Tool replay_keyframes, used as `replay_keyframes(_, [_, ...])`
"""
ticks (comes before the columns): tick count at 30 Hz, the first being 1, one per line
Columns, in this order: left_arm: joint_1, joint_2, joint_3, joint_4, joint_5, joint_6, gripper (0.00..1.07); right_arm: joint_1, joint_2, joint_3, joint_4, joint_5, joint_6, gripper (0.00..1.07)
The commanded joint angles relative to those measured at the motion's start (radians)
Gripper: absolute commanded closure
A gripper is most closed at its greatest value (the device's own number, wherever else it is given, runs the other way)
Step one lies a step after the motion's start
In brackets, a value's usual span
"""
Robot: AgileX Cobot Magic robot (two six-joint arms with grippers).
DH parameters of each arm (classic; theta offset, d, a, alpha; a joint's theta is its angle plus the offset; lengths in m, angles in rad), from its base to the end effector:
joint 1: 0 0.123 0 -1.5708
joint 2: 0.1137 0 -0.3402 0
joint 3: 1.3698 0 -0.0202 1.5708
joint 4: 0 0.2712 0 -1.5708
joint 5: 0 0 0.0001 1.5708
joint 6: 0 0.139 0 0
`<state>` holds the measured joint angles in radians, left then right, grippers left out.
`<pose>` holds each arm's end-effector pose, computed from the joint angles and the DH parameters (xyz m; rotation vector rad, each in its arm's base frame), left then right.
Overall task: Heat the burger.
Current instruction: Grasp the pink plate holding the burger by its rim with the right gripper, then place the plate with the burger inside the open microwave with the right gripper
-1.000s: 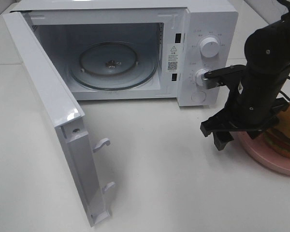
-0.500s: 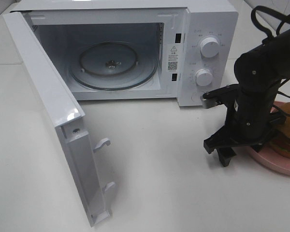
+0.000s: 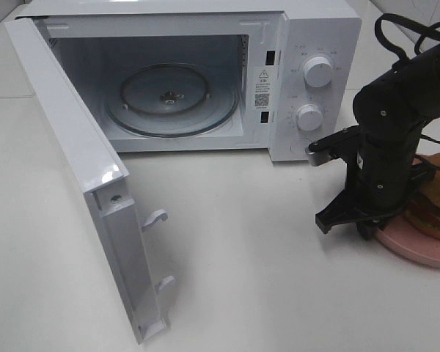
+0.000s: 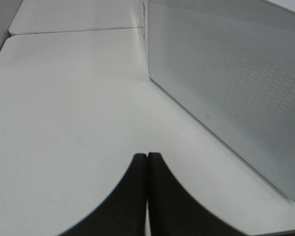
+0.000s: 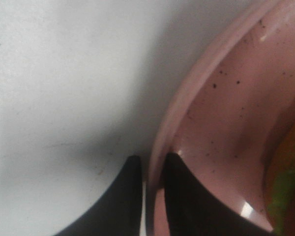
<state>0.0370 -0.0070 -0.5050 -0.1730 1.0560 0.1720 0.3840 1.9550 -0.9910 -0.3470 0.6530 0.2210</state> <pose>-0.0013 -0.0209 0.2690 0.1447 2.0112 -0.0737 0.3454 0.1086 0.0907 -0.6531 2.9531 -0.2944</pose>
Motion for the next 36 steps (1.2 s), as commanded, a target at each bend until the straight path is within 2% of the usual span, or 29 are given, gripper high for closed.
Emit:
replay_keyframes(1, [-0.004,-0.017,0.003,-0.004,-0.012,0.003,1.06,-0.004,0.018,0.009,0.018,-0.012,-0.005,1.07])
replay_keyframes(12, [-0.004,-0.017,0.003,-0.004,-0.012,0.003,1.06,-0.002,-0.013,0.009,0.016,-0.006,-0.058,1.07])
replay_keyframes(26, [-0.004,-0.017,0.003,-0.004,-0.012,0.003,1.06,0.0,-0.175,0.01,0.016,0.107,-0.127,1.07])
replay_keyframes(33, [-0.004,-0.017,0.003,-0.004,-0.012,0.003,1.06,0.004,-0.258,0.054,0.016,0.114,-0.152,1.07])
replay_keyframes(36, [-0.004,-0.017,0.003,-0.004,-0.012,0.003,1.06,0.035,-0.289,0.087,0.004,0.114,-0.159,1.07])
